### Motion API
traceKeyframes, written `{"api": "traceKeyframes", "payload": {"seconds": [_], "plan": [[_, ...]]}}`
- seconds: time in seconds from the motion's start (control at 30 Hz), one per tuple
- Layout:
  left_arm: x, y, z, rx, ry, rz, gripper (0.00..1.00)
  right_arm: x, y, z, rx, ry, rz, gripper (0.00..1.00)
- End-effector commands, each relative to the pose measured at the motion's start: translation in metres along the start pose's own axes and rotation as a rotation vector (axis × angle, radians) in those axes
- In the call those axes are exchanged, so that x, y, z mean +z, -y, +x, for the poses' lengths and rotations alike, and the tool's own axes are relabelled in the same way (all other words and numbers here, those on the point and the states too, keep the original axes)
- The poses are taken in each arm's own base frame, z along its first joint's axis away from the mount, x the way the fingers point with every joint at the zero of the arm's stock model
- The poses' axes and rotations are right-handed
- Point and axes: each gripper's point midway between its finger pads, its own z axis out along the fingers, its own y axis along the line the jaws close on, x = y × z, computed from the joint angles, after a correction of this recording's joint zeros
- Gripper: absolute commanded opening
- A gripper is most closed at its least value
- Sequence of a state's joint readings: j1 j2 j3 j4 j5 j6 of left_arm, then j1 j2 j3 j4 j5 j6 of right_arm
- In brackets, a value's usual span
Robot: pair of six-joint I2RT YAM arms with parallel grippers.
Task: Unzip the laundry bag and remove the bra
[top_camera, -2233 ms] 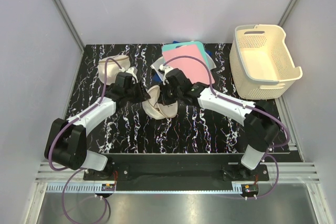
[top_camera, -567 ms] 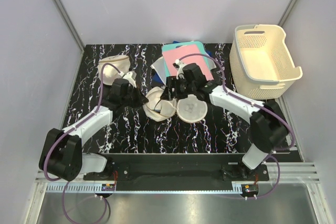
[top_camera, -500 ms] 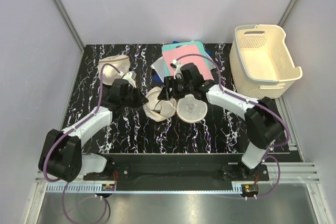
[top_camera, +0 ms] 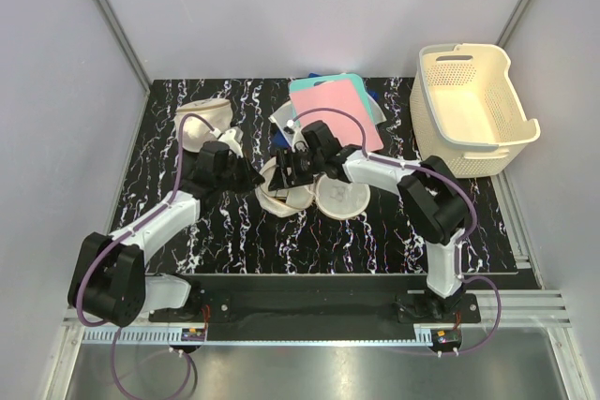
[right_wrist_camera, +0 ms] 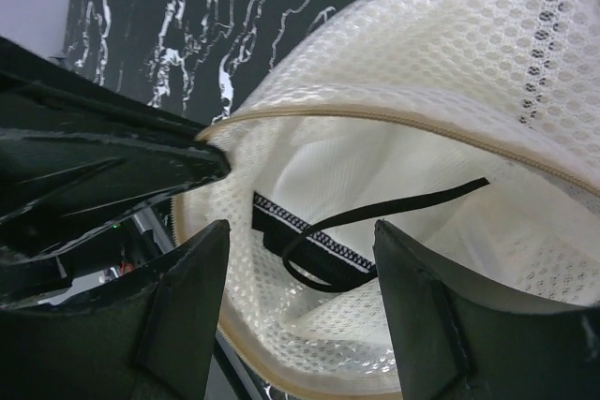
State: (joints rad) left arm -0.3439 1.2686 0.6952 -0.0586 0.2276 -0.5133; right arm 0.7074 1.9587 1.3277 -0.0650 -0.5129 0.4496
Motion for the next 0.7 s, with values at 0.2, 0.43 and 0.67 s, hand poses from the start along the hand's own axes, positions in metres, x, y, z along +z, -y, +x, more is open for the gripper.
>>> {"api": "traceKeyframes", "payload": {"seconds": [0.2,0.43,0.67], "plan": [[-0.005,0.012,-0.018,0.038,0.066,0.038,0.00,0.024,0.016,0.002,-0.034,-0.020,0.088,0.70],[-0.006,0.007,-0.018,0.040,0.074,0.013,0.00,0.029,0.017,0.007,-0.030,-0.043,0.115,0.21],[-0.008,0.000,-0.017,0.033,0.077,-0.022,0.00,-0.014,-0.017,-0.021,-0.080,0.071,0.103,0.00]]}}
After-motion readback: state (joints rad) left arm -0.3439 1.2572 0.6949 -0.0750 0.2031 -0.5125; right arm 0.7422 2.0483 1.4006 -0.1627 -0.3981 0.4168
